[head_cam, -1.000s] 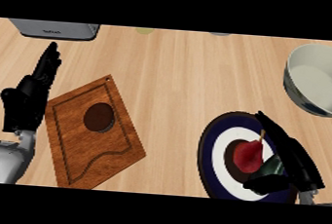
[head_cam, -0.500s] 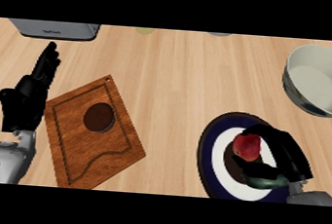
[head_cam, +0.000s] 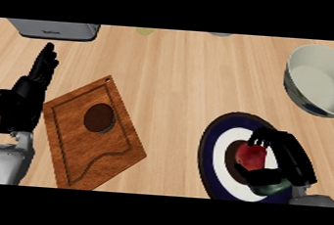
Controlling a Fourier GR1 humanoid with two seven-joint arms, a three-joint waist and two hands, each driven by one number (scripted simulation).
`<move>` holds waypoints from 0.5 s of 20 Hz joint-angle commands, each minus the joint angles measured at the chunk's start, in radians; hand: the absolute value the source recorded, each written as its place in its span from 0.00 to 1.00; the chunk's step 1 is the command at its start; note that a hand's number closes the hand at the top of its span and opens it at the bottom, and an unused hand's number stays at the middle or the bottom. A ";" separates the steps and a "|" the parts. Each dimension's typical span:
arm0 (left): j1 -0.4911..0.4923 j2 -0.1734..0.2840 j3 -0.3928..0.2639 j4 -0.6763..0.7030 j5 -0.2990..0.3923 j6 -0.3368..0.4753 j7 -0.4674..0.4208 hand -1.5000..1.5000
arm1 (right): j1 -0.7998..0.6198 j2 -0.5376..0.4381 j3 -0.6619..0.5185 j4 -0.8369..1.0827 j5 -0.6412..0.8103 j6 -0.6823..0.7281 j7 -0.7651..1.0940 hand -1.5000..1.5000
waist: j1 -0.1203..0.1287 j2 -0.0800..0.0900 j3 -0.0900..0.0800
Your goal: Pick the pear from the plate and place it in the bowl
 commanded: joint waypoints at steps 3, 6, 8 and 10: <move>0.035 -0.011 0.016 -0.010 -0.009 -0.010 -0.017 0.50 | 0.082 0.076 0.159 -0.169 0.140 0.038 0.154 1.00 | 0.002 0.002 0.003; 0.024 -0.022 -0.017 0.004 -0.035 -0.005 -0.042 0.50 | 0.014 0.169 0.325 -0.169 0.239 0.181 0.360 1.00 | 0.020 0.001 0.000; -0.007 -0.027 -0.017 -0.009 -0.015 -0.017 0.021 0.50 | -0.045 0.287 0.404 -0.173 0.282 0.238 0.503 1.00 | 0.024 0.001 0.001; -0.011 -0.024 0.003 -0.018 -0.021 -0.003 0.029 0.50 | -0.021 0.308 0.443 -0.287 0.191 0.245 0.626 1.00 | 0.006 0.000 0.003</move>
